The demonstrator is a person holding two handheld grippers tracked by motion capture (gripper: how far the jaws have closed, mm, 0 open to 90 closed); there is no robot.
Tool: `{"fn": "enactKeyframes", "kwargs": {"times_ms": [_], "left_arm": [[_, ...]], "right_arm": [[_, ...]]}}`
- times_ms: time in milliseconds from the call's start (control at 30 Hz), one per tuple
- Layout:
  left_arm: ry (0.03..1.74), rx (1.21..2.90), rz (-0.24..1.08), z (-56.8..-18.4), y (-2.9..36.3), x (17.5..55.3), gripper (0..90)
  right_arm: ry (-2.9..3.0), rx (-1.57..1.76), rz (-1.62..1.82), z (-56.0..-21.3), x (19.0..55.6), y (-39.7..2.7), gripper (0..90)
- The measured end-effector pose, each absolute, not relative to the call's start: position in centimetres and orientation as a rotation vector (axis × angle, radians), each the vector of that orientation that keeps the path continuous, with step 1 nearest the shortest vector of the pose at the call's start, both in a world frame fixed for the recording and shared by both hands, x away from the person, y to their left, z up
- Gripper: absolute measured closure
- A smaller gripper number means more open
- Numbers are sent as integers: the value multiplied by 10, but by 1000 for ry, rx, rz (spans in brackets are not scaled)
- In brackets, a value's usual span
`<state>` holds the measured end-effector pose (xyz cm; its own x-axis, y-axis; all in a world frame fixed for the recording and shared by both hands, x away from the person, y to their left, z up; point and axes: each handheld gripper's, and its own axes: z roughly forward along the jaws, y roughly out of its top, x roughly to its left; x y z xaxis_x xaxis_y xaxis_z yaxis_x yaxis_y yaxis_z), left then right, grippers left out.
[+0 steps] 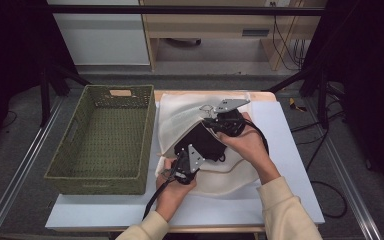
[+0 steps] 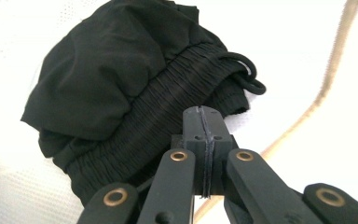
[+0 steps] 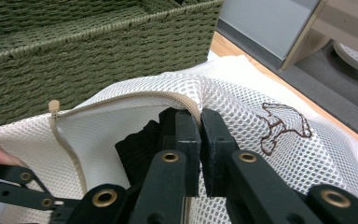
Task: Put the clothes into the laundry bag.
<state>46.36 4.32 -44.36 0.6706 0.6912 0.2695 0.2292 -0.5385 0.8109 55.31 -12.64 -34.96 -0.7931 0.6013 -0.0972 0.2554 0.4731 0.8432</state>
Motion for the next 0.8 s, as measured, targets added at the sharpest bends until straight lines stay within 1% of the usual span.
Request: {"fn": "enactKeyframes", "kwargs": {"times_ms": [167,433,800], "left_arm": [[705,2074,719,-439,52,455,900],[680,2060,715,-426,62,442,900],[711,1993,706,-409,80,435,900]], "right_arm": [[2340,694,1244,-347,547,-124,870],[2327,678,1245,-342,537,-123,870],[2307,686,1271,-345,529,-126,870]]}}
